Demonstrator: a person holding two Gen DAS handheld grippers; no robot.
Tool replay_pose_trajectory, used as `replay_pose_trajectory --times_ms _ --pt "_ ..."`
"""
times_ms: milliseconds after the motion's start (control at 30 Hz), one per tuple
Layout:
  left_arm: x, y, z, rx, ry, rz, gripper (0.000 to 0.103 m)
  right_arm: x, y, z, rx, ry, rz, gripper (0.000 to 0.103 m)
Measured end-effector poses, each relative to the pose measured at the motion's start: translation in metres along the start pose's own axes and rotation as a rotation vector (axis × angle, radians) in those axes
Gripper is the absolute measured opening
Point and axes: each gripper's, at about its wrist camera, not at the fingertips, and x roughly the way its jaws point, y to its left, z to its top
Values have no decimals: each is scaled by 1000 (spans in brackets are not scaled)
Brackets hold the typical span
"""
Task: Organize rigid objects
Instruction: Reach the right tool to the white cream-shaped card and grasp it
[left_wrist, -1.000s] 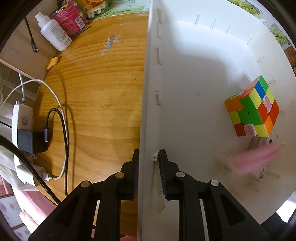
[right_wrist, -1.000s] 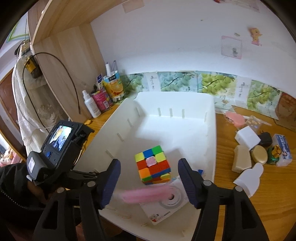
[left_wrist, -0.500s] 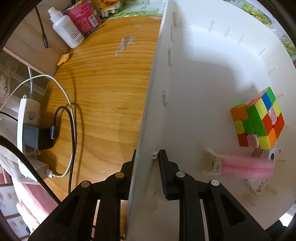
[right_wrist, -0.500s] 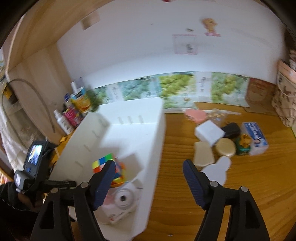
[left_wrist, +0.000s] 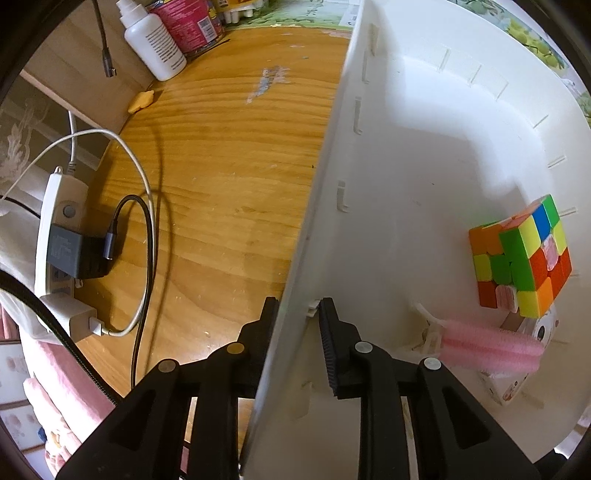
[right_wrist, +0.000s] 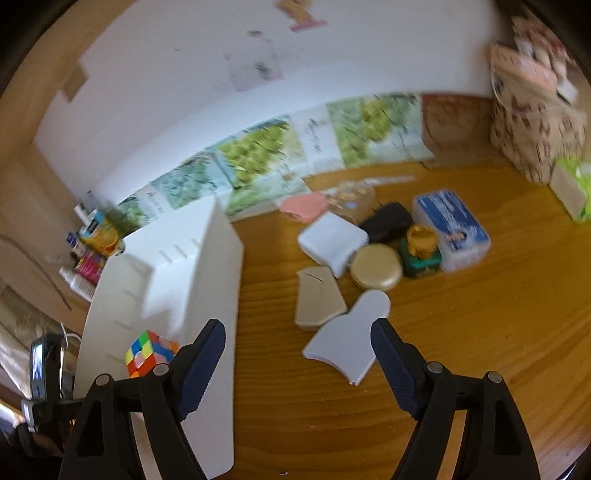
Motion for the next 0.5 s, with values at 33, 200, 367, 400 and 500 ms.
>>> replay_pose_trajectory --times_ms 33,200,367,400,500 --pt "0 0 0 -6 2 -1 27 4 -4 0 17 16 -1 82" --pt "-1 6 1 -35 18 -7 27 27 -17 -2 83 89 21 82" --pt "3 10 4 -50 26 -14 27 51 -24 -5 112 177 20 82" --pt "3 10 4 -49 27 -13 27 54 -26 -5 115 183 15 82" --pt "6 11 4 -57 36 -16 27 62 -30 -3 127 196 -3 82"
